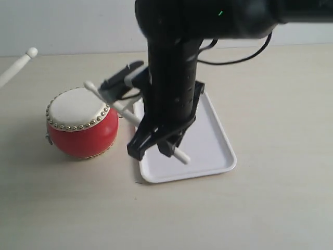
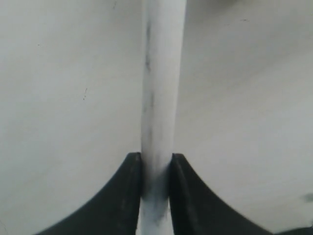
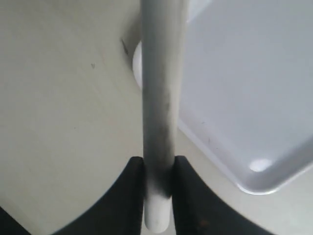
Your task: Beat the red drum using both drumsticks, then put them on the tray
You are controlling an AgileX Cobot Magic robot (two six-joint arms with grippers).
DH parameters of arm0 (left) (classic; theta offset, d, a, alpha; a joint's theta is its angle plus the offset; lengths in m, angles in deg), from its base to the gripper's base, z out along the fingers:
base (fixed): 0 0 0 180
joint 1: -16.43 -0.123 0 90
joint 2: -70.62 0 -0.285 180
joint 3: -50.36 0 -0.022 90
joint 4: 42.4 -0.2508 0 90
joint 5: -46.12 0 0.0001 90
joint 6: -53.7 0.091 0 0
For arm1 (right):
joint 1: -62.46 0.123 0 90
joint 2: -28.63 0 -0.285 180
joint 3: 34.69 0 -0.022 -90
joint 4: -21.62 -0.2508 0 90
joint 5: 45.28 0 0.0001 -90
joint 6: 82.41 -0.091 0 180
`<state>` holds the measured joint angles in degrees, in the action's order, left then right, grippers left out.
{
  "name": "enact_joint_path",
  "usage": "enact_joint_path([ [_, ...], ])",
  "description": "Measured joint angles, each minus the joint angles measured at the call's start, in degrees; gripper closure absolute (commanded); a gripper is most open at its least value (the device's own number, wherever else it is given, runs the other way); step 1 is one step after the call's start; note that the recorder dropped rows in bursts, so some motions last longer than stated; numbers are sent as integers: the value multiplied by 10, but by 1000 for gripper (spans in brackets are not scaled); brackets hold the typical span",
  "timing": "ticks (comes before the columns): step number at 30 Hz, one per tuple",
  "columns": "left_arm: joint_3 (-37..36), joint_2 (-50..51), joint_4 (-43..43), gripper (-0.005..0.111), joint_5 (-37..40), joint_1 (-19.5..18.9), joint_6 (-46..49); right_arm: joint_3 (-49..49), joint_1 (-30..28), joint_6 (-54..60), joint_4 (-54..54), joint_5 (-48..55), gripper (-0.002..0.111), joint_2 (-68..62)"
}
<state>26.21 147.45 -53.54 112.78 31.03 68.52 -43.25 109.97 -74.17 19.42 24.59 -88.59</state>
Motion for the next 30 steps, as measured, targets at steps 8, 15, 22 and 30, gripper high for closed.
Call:
enact_joint_path([
  [8, -18, 60, 90, 107, -73, 0, 38, -19, 0, -29, 41, 1, 108, 156],
  [15, -38, 200, 104, 107, -69, 0, 42, -19, 0, -35, 44, 1, 108, 182],
  [22, -15, 186, 99, 107, -26, 0, 32, -19, 0, -35, 44, 2, 108, 180],
  [30, -9, 41, 73, 107, -6, 0, 26, -19, 6, -33, 19, 4, 108, 90],
])
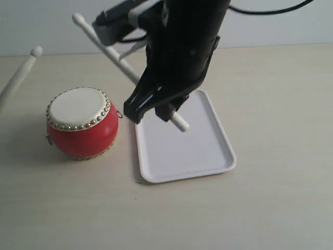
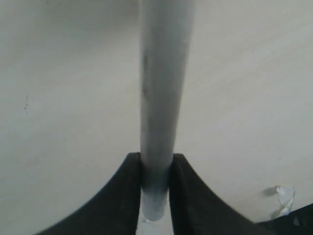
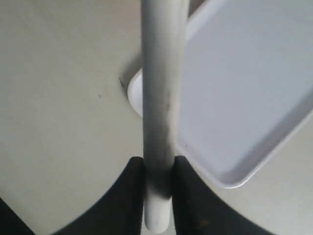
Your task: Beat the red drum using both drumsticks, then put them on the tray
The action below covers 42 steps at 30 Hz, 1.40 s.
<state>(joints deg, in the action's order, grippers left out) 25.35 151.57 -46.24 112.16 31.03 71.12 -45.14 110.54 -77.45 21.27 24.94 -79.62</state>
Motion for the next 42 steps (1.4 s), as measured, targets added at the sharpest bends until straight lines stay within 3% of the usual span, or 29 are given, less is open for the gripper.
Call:
enact_joint_path([
  [10, 0, -38, 0, 107, 35, 0, -24, 0, 12, -2, 15, -1, 108, -178],
  [15, 0, -38, 2, 107, 35, 0, -26, 0, 12, -3, 22, -1, 108, -153],
  [21, 0, -25, 30, 107, 28, 0, -26, 0, 12, -5, 37, -3, 108, -35],
  [31, 4, 157, 38, 107, -43, 4, -23, 0, 12, -14, 47, -1, 108, 55],
  [36, 37, 262, 38, 107, -9, 4, -25, 0, 12, -15, 47, -1, 108, 55],
  [42, 48, 259, 38, 107, 8, 4, -37, 0, 12, -19, 66, -1, 108, 55],
])
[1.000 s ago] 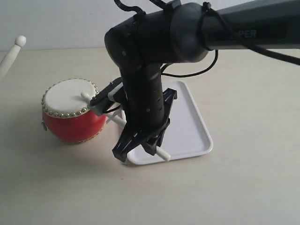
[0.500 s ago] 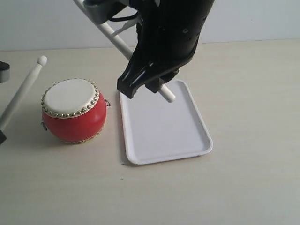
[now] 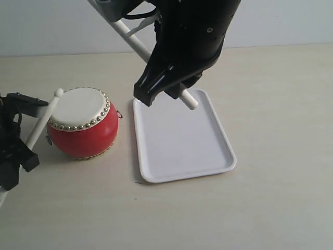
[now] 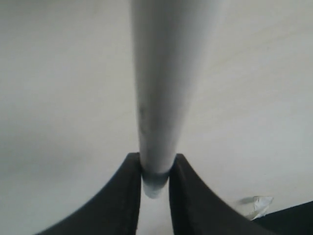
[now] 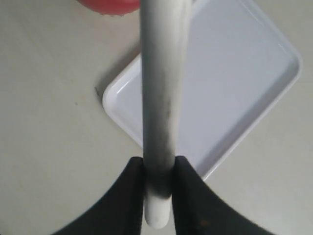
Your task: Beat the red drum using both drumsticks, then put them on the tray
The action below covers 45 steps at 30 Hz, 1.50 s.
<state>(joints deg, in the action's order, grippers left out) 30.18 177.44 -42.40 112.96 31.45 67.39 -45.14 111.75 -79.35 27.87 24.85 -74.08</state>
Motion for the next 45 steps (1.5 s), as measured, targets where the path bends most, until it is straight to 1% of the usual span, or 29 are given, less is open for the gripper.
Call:
enact_joint_path([
  [4, -1, -73, 8, 107, -22, 0, -2, 9, -14, -12, 21, 0, 108, 7],
  [10, -39, -193, 43, 107, -93, 0, -4, 71, -97, -19, 14, -1, 108, 38],
  [15, -53, -240, 63, 107, -106, 0, -4, 128, -155, -22, -41, -16, 108, 31],
  [19, -63, -262, 65, 107, -106, 0, -4, 141, -181, -8, -122, -77, 108, -16],
  [22, -75, -266, 65, 107, -107, 0, -3, 140, -194, 4, -150, -100, 108, -71],
  [25, -81, -267, 65, 107, -108, 0, -3, 109, -228, 6, -155, -101, 108, -159],
  [27, -81, -267, 65, 107, -113, 0, -3, 91, -237, 6, -155, -101, 108, -201],
  [31, -81, -267, 65, 107, -116, 0, -3, 58, -237, 20, -176, -101, 108, -245],
  [45, -81, -267, 66, 107, -117, 0, -1, 50, -237, 23, -181, -92, 108, -264],
])
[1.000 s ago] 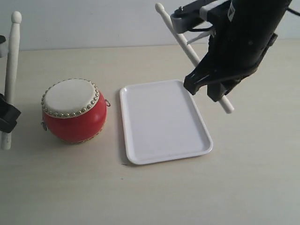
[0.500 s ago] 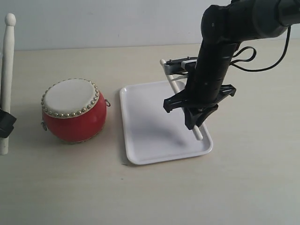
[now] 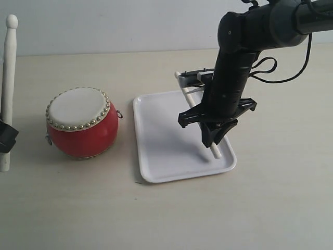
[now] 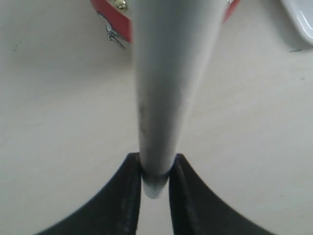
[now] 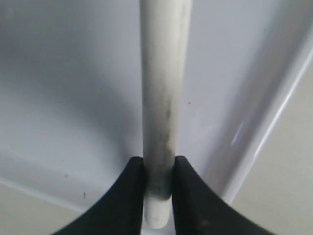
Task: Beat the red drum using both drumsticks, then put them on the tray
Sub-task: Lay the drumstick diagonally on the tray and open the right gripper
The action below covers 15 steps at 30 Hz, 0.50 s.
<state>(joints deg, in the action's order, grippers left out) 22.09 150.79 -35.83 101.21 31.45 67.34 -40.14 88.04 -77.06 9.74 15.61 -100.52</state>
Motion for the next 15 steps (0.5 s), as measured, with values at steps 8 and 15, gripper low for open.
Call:
enact_joint_path([
  [8, 0, 0, 7, 107, 0, 0, 7, -1, 0, -6, 0, -9, 96, -22],
  [15, 0, 0, 10, 107, 0, 0, 8, -2, 0, -10, 0, -7, 90, -23],
])
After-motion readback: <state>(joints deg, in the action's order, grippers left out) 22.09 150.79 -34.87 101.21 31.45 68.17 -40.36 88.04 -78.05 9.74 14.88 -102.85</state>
